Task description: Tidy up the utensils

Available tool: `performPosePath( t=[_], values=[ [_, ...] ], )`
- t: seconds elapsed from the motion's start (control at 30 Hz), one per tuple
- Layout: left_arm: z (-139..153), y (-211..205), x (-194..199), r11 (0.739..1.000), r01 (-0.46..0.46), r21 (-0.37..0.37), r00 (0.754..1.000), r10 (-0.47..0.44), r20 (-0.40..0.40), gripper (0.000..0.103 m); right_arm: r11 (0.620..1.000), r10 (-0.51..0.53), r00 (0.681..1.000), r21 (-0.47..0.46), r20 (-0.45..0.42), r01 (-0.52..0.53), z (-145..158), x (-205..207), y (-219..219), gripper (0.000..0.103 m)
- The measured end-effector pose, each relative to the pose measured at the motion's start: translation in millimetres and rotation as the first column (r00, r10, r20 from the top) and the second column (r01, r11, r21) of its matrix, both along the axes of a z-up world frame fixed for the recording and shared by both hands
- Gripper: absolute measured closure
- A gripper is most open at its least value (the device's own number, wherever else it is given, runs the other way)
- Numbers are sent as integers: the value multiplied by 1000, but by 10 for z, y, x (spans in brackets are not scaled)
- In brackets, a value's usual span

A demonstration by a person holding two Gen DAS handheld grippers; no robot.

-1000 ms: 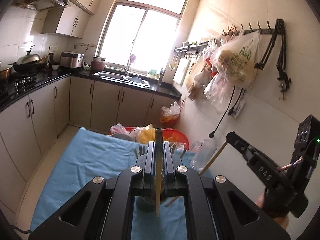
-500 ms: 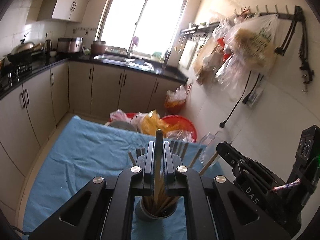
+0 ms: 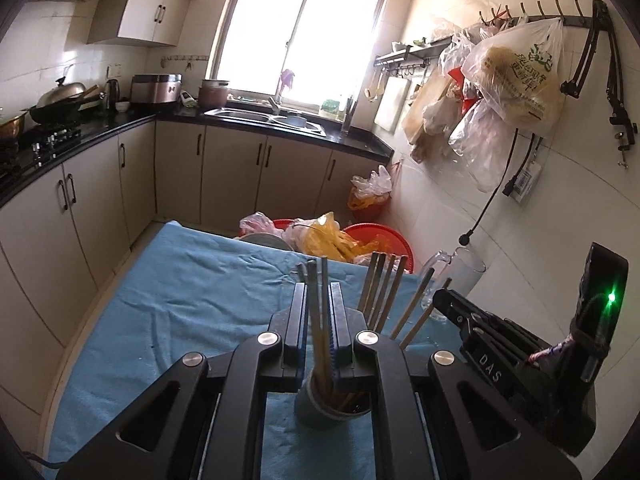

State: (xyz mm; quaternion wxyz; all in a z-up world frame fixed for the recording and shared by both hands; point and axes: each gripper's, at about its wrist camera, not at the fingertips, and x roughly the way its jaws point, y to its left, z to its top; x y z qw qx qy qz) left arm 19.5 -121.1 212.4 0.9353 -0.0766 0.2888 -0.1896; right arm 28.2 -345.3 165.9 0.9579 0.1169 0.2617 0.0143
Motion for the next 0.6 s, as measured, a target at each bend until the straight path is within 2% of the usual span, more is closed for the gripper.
performPosePath(
  t=[0.07, 0.23, 0.33, 0.47, 0.6],
  values=[
    [-4, 56, -49, 1000, -13, -3, 1000, 13, 5, 84, 1000, 1, 1000, 2, 2, -1, 6, -2, -1, 89],
    [-27, 241, -226, 999, -48, -8, 999, 48, 20, 78, 1000, -11, 1000, 11, 28, 10, 70, -129, -17, 81],
    [-50, 345, -328, 998, -69, 0, 997, 69, 21, 71, 1000, -16, 999, 1, 45, 16, 116, -247, -15, 78],
    [-127, 455, -457, 995, -93, 26, 996, 92, 13, 64, 1000, -19, 999, -19, 51, 20, 126, -365, -7, 74],
    [-257, 507, -574, 991, -108, 74, 994, 109, -1, 59, 999, -26, 999, -29, 21, 26, 24, -420, -16, 74]
  ],
)
